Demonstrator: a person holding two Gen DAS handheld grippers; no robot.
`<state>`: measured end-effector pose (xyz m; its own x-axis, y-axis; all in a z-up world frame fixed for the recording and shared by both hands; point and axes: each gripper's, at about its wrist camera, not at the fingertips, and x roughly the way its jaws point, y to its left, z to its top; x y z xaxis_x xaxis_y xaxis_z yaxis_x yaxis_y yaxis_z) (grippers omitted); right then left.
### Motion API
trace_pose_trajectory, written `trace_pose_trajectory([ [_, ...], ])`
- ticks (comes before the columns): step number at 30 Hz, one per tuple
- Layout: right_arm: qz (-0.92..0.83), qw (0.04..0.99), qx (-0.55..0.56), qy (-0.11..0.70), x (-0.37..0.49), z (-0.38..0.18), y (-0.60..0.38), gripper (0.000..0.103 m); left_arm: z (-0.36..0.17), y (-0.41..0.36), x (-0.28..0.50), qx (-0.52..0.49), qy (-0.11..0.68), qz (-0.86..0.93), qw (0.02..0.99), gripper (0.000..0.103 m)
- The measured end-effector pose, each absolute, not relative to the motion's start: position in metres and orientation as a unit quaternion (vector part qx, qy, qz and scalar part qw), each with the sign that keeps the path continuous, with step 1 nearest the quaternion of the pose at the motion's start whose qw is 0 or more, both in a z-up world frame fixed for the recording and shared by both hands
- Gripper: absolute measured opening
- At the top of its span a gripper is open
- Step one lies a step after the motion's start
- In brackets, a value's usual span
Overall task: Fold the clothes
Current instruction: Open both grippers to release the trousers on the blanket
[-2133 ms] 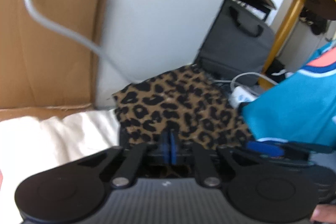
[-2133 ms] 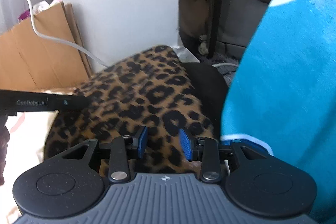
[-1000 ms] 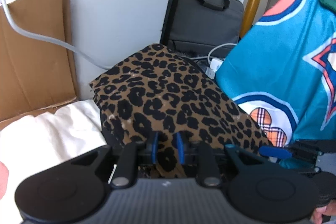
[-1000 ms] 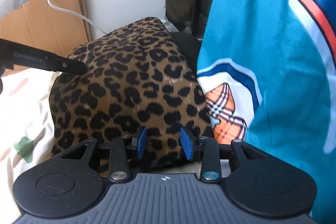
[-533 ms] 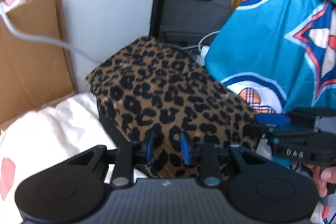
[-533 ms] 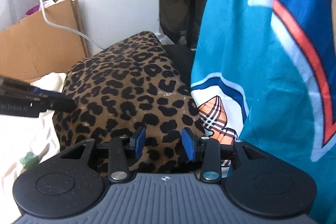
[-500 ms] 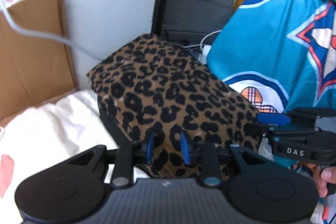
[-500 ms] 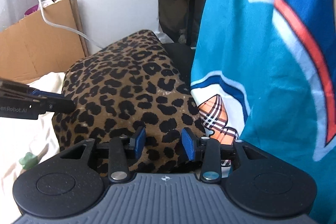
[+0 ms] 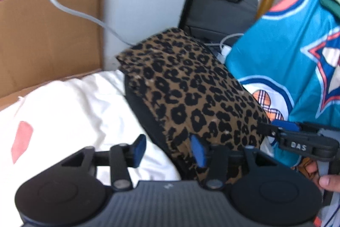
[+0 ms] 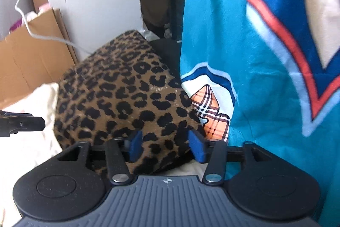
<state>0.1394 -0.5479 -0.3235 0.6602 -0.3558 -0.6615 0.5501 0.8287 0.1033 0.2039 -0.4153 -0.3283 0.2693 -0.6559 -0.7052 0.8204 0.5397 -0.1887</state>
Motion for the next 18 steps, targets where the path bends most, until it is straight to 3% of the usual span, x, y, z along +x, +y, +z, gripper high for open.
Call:
trace_pose_trajectory([
  [4, -0.249, 0.901, 0.163, 0.317, 0.137, -0.308, -0.539, 0.097, -0.308, -0.395, 0.199, 0.091, 0.362, -0.430, 0.822, 0.094],
  [7, -0.250, 0.896, 0.167, 0.326, 0.144, -0.304, -0.539, 0.102, -0.302, -0.386, 0.198, 0.082, 0.376, -0.442, 0.810, 0.102],
  [18, -0.257, 0.851, 0.204, 0.409, 0.144, -0.277, -0.527, 0.103, -0.274, -0.365, 0.191, 0.119, 0.453, -0.393, 0.791, 0.103],
])
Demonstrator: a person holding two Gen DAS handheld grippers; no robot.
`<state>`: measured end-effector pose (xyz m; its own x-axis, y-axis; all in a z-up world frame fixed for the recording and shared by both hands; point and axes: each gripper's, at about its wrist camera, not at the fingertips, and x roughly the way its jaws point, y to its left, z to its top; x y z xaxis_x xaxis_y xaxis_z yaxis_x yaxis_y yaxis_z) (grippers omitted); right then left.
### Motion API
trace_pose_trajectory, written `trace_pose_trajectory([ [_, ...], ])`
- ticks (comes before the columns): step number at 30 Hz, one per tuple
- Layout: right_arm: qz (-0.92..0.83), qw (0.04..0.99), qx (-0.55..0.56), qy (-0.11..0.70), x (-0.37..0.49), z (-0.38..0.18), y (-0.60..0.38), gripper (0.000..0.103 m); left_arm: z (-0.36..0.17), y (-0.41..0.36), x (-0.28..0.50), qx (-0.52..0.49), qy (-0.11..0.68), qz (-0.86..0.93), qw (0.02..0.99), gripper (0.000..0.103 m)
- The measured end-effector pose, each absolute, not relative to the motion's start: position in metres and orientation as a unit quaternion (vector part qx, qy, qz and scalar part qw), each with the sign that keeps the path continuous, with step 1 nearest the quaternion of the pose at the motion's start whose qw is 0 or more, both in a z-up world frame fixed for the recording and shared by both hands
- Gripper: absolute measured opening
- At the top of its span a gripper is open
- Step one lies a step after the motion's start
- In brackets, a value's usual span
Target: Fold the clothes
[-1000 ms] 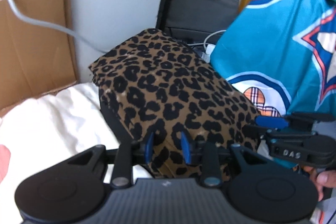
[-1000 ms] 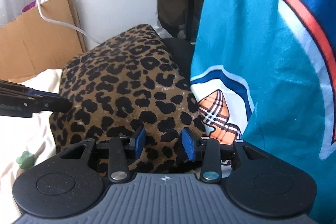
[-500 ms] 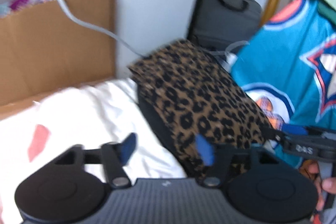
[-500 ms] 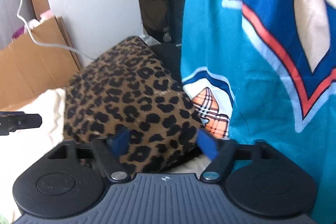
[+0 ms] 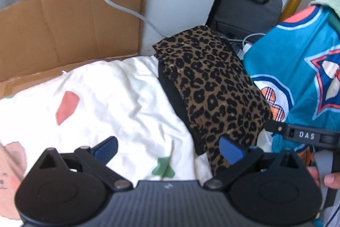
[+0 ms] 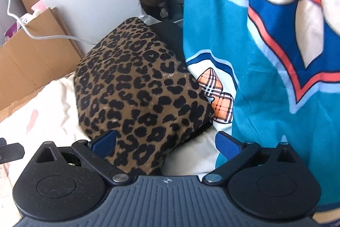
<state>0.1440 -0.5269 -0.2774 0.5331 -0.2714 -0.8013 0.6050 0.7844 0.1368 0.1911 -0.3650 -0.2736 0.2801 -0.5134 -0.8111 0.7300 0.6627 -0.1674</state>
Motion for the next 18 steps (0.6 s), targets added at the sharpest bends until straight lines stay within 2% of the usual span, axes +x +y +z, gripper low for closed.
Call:
trace_pose_trajectory([
  [7, -0.247, 0.849, 0.192, 0.426, 0.139, -0.232, -0.500, 0.103, -0.231, -0.342, 0.185, 0.151, 0.451, -0.357, 0.804, 0.103],
  [18, -0.256, 0.840, 0.217, 0.427, 0.121, -0.142, -0.470, 0.103, -0.146, -0.301, 0.157, 0.131, 0.439, -0.311, 0.833, 0.103],
])
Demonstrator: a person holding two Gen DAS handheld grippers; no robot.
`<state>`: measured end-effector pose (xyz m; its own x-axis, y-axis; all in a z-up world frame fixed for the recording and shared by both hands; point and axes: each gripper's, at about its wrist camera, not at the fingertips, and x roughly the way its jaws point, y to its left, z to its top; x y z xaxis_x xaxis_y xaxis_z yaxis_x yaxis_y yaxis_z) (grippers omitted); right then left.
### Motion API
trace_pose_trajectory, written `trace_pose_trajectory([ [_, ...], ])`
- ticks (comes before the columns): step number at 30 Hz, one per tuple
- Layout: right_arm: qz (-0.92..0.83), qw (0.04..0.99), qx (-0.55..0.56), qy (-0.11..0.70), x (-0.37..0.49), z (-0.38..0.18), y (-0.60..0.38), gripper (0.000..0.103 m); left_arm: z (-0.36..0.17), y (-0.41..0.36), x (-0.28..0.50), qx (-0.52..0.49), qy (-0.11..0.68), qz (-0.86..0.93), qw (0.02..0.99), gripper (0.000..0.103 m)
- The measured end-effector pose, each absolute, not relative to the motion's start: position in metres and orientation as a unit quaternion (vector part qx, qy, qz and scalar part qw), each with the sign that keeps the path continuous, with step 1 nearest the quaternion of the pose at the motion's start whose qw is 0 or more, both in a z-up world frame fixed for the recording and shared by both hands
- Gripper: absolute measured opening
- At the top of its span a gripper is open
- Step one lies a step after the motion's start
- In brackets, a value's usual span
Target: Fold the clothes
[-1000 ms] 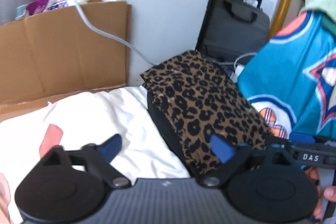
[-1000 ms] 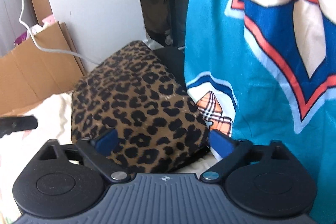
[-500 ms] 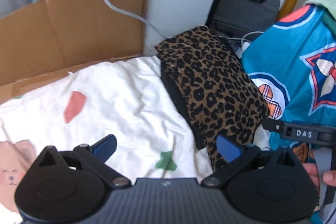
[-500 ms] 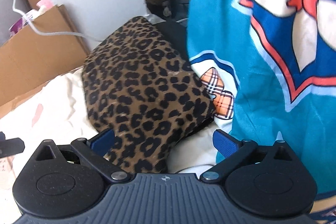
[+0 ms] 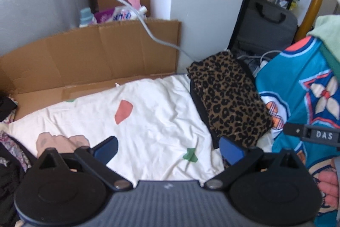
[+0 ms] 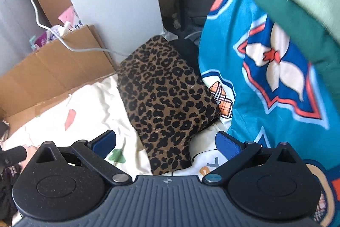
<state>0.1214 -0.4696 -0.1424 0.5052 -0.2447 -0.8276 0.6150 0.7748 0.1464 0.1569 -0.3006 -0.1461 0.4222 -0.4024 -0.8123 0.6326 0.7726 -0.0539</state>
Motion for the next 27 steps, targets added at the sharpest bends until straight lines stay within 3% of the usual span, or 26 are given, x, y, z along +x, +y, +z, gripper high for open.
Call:
trace_pose_trajectory([
  [19, -0.278, 0.849, 0.234, 0.382, 0.074, -0.011, -0.411, 0.103, -0.040, -0.224, 0.128, 0.086, 0.418, -0.245, 0.871, 0.103],
  [27, -0.248, 0.869, 0.230, 0.361, 0.057, 0.018, -0.379, 0.103, -0.005, -0.193, 0.109, 0.075, 0.399, -0.234, 0.883, 0.103],
])
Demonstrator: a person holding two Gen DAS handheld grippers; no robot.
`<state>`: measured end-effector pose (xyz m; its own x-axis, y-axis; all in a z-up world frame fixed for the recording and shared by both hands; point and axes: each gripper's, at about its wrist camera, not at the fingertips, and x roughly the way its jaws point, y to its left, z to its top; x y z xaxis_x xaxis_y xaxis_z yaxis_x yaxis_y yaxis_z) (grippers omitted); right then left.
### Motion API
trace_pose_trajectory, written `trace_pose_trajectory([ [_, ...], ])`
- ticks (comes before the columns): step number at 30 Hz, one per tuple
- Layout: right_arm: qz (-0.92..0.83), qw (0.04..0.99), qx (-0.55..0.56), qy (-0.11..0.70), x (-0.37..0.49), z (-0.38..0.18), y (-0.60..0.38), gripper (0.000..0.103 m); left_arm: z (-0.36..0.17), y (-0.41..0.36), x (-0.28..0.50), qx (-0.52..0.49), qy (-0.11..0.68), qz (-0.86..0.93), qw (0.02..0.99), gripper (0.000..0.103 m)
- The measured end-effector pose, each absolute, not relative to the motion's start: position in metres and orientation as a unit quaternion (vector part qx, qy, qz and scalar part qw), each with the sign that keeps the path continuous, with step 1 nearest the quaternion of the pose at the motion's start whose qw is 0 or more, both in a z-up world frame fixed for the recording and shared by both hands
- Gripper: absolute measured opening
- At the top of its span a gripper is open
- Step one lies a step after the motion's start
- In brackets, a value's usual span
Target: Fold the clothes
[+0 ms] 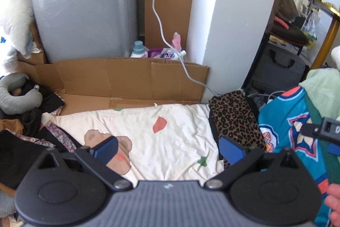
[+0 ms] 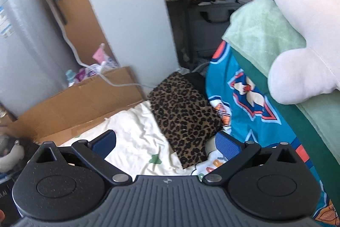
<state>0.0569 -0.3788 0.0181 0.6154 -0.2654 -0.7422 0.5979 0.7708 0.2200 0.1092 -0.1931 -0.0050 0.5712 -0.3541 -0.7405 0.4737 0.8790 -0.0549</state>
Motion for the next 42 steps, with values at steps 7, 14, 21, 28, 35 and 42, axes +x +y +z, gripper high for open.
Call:
trace_pose_trajectory([
  [7, -0.187, 0.887, 0.195, 0.375, 0.049, 0.014, -0.347, 0.103, 0.008, -0.163, 0.094, 0.077, 0.394, -0.232, 0.886, 0.103],
  [14, -0.148, 0.901, 0.160, 0.376, 0.031, 0.017, -0.324, 0.103, 0.011, -0.122, 0.083, 0.072, 0.386, -0.227, 0.891, 0.103],
  [21, -0.131, 0.900, 0.157, 0.384, 0.022, 0.012, -0.310, 0.103, 0.004, -0.086, 0.084, 0.079, 0.405, -0.183, 0.892, 0.103],
  [28, -0.115, 0.904, 0.135, 0.390, 0.024, 0.007, -0.292, 0.103, -0.002, -0.048, 0.084, 0.058, 0.419, -0.152, 0.893, 0.103],
  [35, -0.077, 0.905, 0.146, 0.393, 0.029, -0.001, -0.273, 0.103, -0.012, -0.036, 0.081, 0.062, 0.414, -0.127, 0.899, 0.103],
  [42, -0.076, 0.901, 0.138, 0.404, 0.038, -0.014, -0.253, 0.103, -0.040, -0.040, 0.080, 0.078, 0.408, -0.121, 0.902, 0.103],
])
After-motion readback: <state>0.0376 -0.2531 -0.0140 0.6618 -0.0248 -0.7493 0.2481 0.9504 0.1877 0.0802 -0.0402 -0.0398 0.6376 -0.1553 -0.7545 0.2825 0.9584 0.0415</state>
